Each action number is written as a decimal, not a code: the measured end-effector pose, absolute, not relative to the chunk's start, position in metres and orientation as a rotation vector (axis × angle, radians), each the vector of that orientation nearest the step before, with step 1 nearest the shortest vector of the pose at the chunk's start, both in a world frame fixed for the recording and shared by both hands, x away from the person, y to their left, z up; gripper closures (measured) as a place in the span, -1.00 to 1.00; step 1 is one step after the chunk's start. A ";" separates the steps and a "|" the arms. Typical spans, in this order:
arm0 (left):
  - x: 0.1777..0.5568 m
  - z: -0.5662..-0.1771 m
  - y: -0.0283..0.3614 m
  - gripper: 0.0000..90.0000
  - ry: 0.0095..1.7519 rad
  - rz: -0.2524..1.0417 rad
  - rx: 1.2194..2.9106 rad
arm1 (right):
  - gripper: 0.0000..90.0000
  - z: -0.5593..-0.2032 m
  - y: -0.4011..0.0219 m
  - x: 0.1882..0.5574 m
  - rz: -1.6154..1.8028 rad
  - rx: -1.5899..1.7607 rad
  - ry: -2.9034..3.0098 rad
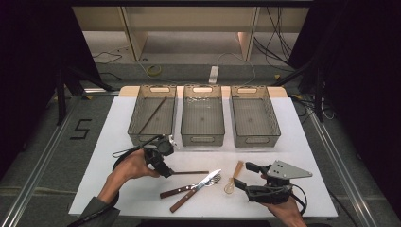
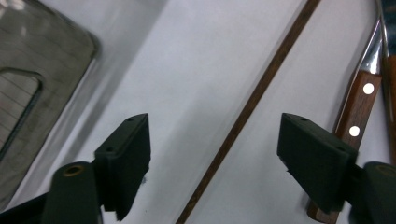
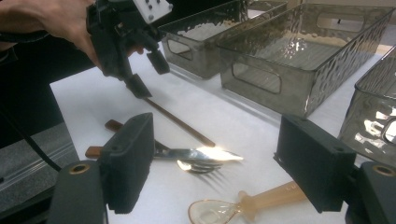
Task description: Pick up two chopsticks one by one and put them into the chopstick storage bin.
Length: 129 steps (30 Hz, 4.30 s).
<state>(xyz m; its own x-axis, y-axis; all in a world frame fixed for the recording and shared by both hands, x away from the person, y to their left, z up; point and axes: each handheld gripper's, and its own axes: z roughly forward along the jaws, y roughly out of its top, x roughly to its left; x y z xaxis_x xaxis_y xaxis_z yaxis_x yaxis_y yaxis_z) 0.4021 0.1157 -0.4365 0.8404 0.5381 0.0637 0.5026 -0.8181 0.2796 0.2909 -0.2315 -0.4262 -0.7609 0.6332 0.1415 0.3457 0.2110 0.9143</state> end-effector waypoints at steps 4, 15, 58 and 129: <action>0.402 -0.441 0.115 -0.27 0.790 0.178 2.805 | -0.37 -0.426 -0.231 0.291 1.570 0.923 2.227; 0.401 -0.451 0.113 0.14 0.778 0.124 2.846 | -0.36 -0.426 -0.230 0.290 1.564 0.917 2.231; 0.407 -0.460 0.106 0.86 0.644 0.027 2.903 | -0.34 -0.426 -0.229 0.290 1.575 0.908 2.240; 0.484 -0.338 0.192 0.88 1.120 0.433 2.182 | -0.35 -0.430 -0.233 0.296 1.516 0.993 2.221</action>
<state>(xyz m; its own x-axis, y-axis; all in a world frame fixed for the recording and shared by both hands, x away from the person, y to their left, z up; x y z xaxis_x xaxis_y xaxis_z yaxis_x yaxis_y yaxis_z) 0.4840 0.1924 -0.3375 0.5828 0.8126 0.0010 0.6017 -0.4324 0.6715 0.2956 -0.2333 -0.4300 -0.7269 0.6703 0.1496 0.3834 0.2153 0.8981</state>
